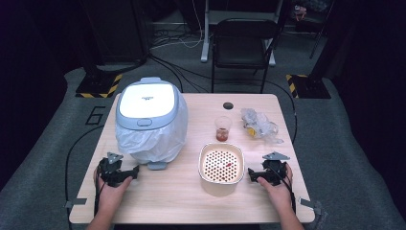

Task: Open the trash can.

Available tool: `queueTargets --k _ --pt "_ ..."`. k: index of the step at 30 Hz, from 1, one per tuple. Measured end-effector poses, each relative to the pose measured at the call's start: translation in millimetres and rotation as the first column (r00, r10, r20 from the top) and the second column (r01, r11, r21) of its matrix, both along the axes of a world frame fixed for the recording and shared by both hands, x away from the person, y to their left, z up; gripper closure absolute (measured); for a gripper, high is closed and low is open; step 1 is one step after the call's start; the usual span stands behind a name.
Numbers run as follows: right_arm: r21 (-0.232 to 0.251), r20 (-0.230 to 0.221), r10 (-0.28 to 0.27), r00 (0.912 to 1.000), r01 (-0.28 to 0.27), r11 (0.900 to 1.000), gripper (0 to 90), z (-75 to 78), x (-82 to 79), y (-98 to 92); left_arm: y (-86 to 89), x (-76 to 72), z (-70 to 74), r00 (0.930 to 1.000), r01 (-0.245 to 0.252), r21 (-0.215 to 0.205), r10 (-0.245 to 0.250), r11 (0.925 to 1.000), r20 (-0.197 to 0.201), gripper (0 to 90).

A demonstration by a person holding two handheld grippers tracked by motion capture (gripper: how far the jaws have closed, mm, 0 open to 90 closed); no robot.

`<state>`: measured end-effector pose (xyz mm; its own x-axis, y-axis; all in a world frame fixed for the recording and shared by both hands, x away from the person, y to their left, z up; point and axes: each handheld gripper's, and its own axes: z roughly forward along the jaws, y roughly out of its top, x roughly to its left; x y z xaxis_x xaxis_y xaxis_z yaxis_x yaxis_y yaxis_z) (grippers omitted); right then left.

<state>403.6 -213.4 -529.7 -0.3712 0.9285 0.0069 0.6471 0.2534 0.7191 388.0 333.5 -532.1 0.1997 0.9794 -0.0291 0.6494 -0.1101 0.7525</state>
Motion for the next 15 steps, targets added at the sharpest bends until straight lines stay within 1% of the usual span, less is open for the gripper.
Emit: queueTargets --k 5,10,11,12,15 --pt "0.000 0.000 0.000 1.0000 0.000 1.000 0.0 0.0 0.0 0.0 -1.6 0.1 -0.2 0.9999 -0.012 -0.002 0.012 0.9999 0.003 9.4" --pt "0.000 0.000 0.000 1.0000 0.000 1.000 0.0 0.0 -0.1 0.0 -2.5 -2.5 0.4 0.9999 -0.014 0.011 0.014 0.9998 -0.005 9.5" --pt "0.000 0.000 0.000 1.0000 0.000 1.000 0.0 0.0 -0.1 0.0 -3.4 -2.6 -0.1 0.9998 -0.021 0.002 0.021 0.9998 0.004 9.5" --pt "0.000 0.000 0.000 1.0000 0.000 1.000 0.0 0.0 -0.1 0.0 -3.2 -3.6 0.3 0.9999 -0.015 0.009 0.015 0.9998 -0.004 9.6" --pt "0.000 0.000 0.000 1.0000 0.000 1.000 0.0 0.0 -0.1 0.0 -3.6 -4.3 0.4 0.9997 -0.023 0.010 0.023 0.9997 -0.004 10.0"
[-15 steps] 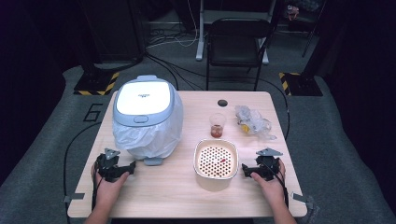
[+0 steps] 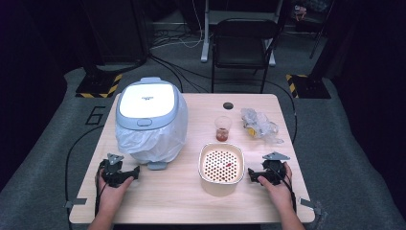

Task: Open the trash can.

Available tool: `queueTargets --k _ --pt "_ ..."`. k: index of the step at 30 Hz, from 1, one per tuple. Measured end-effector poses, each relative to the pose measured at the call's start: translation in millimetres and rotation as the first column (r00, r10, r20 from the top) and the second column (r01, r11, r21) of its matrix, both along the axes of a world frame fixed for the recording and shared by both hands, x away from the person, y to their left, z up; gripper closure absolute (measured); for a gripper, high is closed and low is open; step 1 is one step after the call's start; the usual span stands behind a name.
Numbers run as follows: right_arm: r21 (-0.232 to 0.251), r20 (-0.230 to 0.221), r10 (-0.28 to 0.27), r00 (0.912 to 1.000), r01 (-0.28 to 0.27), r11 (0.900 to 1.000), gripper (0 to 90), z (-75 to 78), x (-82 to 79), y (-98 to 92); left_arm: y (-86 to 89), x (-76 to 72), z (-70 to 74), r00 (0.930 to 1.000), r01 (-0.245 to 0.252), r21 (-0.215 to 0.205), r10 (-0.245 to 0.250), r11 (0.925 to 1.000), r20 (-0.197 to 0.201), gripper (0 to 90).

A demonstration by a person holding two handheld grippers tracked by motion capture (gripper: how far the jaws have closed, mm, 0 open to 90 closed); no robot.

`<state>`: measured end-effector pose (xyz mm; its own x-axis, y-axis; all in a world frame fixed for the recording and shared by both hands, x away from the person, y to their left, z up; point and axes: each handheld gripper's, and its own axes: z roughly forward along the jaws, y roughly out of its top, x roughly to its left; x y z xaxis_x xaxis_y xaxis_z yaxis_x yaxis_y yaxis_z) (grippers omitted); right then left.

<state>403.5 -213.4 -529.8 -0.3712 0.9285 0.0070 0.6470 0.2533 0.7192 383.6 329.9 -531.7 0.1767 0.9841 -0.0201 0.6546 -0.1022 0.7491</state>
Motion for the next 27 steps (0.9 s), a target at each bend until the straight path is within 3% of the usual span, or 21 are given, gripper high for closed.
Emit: queueTargets --k 2,6,8,13,14,17,19,23,26,27 --pt "-0.001 -0.002 -0.007 1.0000 0.007 1.000 0.0 0.1 -0.4 0.4 0.8 -1.4 0.8 0.9999 0.007 0.014 -0.006 0.9999 -0.010 11.1" --pt "-0.002 0.000 0.000 1.0000 0.000 1.000 0.0 0.1 -0.5 0.1 2.7 -5.9 1.8 0.9994 -0.034 0.007 0.034 0.9994 0.009 22.0" --pt "-0.002 0.001 0.000 1.0000 0.000 1.000 0.0 0.0 -0.4 0.1 4.4 -7.6 2.0 0.9990 -0.036 -0.001 0.036 0.9994 0.028 32.2" --pt "-0.001 0.000 -0.001 1.0000 0.001 1.000 0.0 0.1 -0.5 0.2 5.9 -9.6 5.2 0.9985 -0.051 -0.043 0.052 0.9977 0.014 45.0" --pt "-0.002 0.001 -0.001 1.0000 0.001 1.000 0.0 0.0 -0.4 0.1 4.7 -11.1 7.3 0.9978 -0.067 -0.064 0.067 0.9957 -0.001 51.5" --pt "-0.002 0.001 0.000 1.0000 0.000 1.000 0.0 0.1 -0.4 0.1 1.5 -14.8 12.3 0.9963 -0.085 -0.083 0.086 0.9929 0.001 54.9" --pt "-0.001 0.000 -0.001 1.0000 0.001 1.000 0.0 0.1 -0.5 0.2 -3.0 -19.3 17.5 0.9937 -0.107 -0.126 0.110 0.9863 0.020 56.5" --pt "-0.001 -0.001 -0.001 1.0000 0.001 1.000 0.0 0.1 -0.5 0.2 -13.4 -27.9 28.1 0.9945 -0.082 -0.170 0.092 0.9820 0.051 58.9" --pt "-0.002 0.001 0.000 1.0000 0.000 1.000 0.0 0.0 -0.4 0.1 -20.6 -31.1 31.6 0.9971 -0.047 -0.157 0.055 0.9866 0.052 64.1" --pt "-0.002 0.001 0.000 1.0000 0.000 1.000 0.0 0.0 -0.5 0.1 -28.9 -32.9 33.7 0.9983 -0.030 -0.117 0.036 0.9927 0.045 65.1"
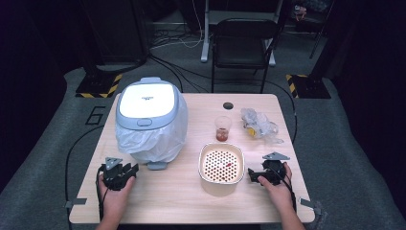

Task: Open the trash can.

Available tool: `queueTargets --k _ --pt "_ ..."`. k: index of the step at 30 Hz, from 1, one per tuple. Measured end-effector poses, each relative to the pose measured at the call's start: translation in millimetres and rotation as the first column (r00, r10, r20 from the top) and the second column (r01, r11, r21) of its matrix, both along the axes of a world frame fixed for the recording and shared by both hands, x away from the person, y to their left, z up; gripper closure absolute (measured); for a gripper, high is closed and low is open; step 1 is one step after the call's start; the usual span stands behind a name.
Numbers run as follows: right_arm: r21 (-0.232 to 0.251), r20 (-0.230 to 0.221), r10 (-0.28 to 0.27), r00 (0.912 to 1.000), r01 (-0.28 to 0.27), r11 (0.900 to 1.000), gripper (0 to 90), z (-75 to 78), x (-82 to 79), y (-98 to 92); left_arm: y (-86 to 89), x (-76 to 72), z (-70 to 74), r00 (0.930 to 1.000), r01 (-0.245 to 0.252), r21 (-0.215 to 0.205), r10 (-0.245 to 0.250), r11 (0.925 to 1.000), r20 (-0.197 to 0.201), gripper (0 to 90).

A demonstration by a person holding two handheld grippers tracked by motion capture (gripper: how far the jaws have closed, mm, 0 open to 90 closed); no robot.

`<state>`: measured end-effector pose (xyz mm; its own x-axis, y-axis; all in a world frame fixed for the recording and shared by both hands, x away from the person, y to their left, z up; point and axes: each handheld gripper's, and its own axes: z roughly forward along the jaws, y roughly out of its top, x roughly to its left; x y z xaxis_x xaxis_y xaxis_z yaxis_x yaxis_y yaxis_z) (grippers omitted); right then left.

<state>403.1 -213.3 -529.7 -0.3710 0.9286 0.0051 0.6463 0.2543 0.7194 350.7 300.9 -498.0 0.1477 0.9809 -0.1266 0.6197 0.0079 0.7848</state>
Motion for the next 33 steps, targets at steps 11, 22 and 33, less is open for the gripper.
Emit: queueTargets --k 11,22,33 --pt "0.000 0.000 0.000 1.0000 0.000 1.000 0.0 0.0 0.0 0.0 -27.4 -0.1 6.2 0.9977 0.057 0.012 -0.058 0.9983 0.037 70.9" --pt "0.000 0.000 0.000 1.0000 0.000 1.000 0.0 0.0 0.0 0.0 -63.0 10.7 2.3 0.9935 0.109 -0.016 -0.108 0.9939 0.033 73.3" --pt "0.000 0.000 0.000 1.0000 0.000 1.000 0.0 0.0 0.0 0.0 -68.3 15.5 -11.5 0.9964 0.033 0.038 -0.036 0.9987 0.076 74.8"
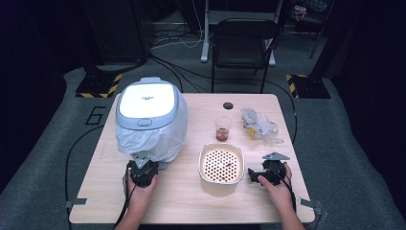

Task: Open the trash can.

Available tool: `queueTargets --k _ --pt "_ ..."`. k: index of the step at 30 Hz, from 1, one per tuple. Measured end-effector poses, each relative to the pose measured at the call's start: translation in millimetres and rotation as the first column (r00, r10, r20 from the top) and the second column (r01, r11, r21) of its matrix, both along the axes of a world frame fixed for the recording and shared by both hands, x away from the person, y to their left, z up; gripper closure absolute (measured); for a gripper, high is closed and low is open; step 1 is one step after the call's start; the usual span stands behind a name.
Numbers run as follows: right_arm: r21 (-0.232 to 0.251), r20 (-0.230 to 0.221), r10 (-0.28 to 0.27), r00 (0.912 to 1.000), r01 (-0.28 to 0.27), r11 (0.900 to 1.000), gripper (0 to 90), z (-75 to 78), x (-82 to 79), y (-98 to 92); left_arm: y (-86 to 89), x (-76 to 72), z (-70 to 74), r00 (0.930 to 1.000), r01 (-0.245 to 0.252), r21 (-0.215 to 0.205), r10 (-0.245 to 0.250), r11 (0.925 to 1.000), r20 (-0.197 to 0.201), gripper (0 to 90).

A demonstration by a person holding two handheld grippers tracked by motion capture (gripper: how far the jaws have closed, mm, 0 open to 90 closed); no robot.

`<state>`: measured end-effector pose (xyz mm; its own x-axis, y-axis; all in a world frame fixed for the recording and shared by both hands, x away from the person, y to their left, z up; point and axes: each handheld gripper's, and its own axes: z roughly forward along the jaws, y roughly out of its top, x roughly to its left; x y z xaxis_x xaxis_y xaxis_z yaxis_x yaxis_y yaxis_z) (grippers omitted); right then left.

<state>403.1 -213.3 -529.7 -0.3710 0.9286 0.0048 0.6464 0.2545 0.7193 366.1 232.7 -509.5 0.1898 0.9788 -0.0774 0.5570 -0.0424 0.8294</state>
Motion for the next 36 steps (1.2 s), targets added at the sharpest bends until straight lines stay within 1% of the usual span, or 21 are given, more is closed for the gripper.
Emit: queueTargets --k 1,2,3,6,7,8,11,14,15,16,18,19,22,23,26,27,29,30,33,35,36 --pt "0.000 0.000 0.000 1.0000 0.000 1.000 0.0 0.0 0.0 0.0 2.1 -1.6 0.2 0.9998 0.016 0.030 -0.016 0.9994 -0.009 75.3" --pt "0.000 0.000 0.000 1.0000 0.000 1.000 0.0 0.0 0.0 0.0 2.1 -1.6 0.2 0.9998 0.016 0.030 -0.016 0.9994 -0.009 75.6" --pt "0.000 0.000 0.000 1.0000 0.000 1.000 0.0 0.0 0.0 0.0 -0.2 -2.3 -2.1 0.9999 0.009 0.046 -0.010 0.9989 0.012 75.6" --pt "0.000 0.000 0.000 1.0000 0.000 1.000 0.0 0.0 0.0 0.0 -0.7 -2.3 -2.3 0.9999 0.006 0.044 -0.006 0.9990 0.011 75.6" --pt "0.000 0.000 0.000 1.0000 0.000 1.000 0.0 0.0 0.0 0.0 -1.7 -1.6 -2.9 0.9998 0.000 0.029 -0.001 0.9996 0.019 75.7" --pt "0.000 0.000 0.000 1.0000 0.000 1.000 0.0 0.0 0.0 0.0 0.0 -1.9 -2.5 0.9999 0.009 0.041 -0.010 0.9991 0.008 75.7" --pt "0.000 0.000 0.000 1.0000 0.000 1.000 0.0 -0.1 0.0 0.0 -1.3 -1.3 -3.4 1.0000 0.005 0.013 -0.005 0.9999 0.005 75.7" --pt "-0.001 0.000 0.000 1.0000 0.000 1.000 0.0 -0.1 0.0 0.0 -1.3 -1.4 -3.9 0.9999 -0.002 0.015 0.002 0.9999 0.015 75.7" --pt "0.000 0.000 0.000 1.0000 0.000 1.000 0.0 -0.1 0.0 0.0 -0.5 -2.7 -4.3 0.9999 0.010 0.035 -0.011 0.9993 0.008 75.7" --pt "-0.001 0.000 0.000 1.0000 0.000 1.000 0.0 0.0 0.0 0.0 -1.8 -2.5 -5.6 0.9995 -0.001 0.024 0.001 0.9997 0.033 75.7" --pt "-0.001 0.001 0.000 1.0000 0.000 1.000 0.0 -0.1 0.0 0.0 -1.6 -3.5 -6.4 0.9993 0.006 0.018 -0.007 0.9998 0.037 75.6" --pt "0.000 0.000 0.000 1.0000 0.000 1.000 0.0 0.0 -0.1 0.0 -0.3 -5.6 -8.1 0.9989 0.010 0.033 -0.012 0.9994 0.045 75.6" --pt "-0.001 0.001 0.000 1.0000 0.000 1.000 0.0 -0.1 -0.1 0.0 -0.3 -5.0 -7.4 0.9993 -0.001 0.029 0.000 0.9996 0.038 75.7" --pt "-0.001 0.001 0.001 1.0000 -0.001 1.000 0.0 -0.1 -0.1 -0.1 -0.1 -4.7 -6.9 0.9994 0.002 0.036 -0.003 0.9993 0.034 75.7" --pt "-0.001 0.000 0.000 1.0000 0.000 1.000 0.0 -0.1 -0.1 0.0 0.9 -4.0 -7.2 0.9996 0.009 0.025 -0.009 0.9996 0.027 75.7" --pt "-0.001 0.001 0.001 1.0000 -0.001 1.000 0.0 -0.1 -0.1 -0.1 1.2 -3.1 -6.9 0.9999 0.012 0.019 -0.012 0.9997 0.010 75.7" --pt "-0.001 0.001 0.000 1.0000 0.000 1.000 0.0 -0.1 -0.1 0.0 0.1 -2.2 -7.6 0.9999 0.011 0.010 -0.011 0.9999 0.011 75.7" --pt "-0.001 0.000 0.000 1.0000 0.000 1.000 0.0 -0.1 -0.1 0.0 1.4 -2.2 -7.5 0.9997 0.023 0.033 -0.023 0.9992 0.001 75.7" --pt "-0.007 0.000 0.004 1.0000 -0.004 1.000 0.0 0.0 -0.4 -0.6 -0.1 -1.3 -9.4 0.9998 0.019 0.025 -0.019 0.9995 0.009 75.7" --pt "-0.009 -0.002 0.006 1.0000 -0.006 1.000 0.0 0.0 -1.0 -0.3 -2.8 0.6 -13.1 0.9998 0.017 0.021 -0.017 0.9996 -0.010 75.7" --pt "-0.007 -0.003 0.003 1.0000 -0.003 1.000 0.0 0.0 -1.3 0.1 -2.8 0.3 -13.1 0.9996 0.023 0.048 -0.022 0.9986 -0.015 75.6"
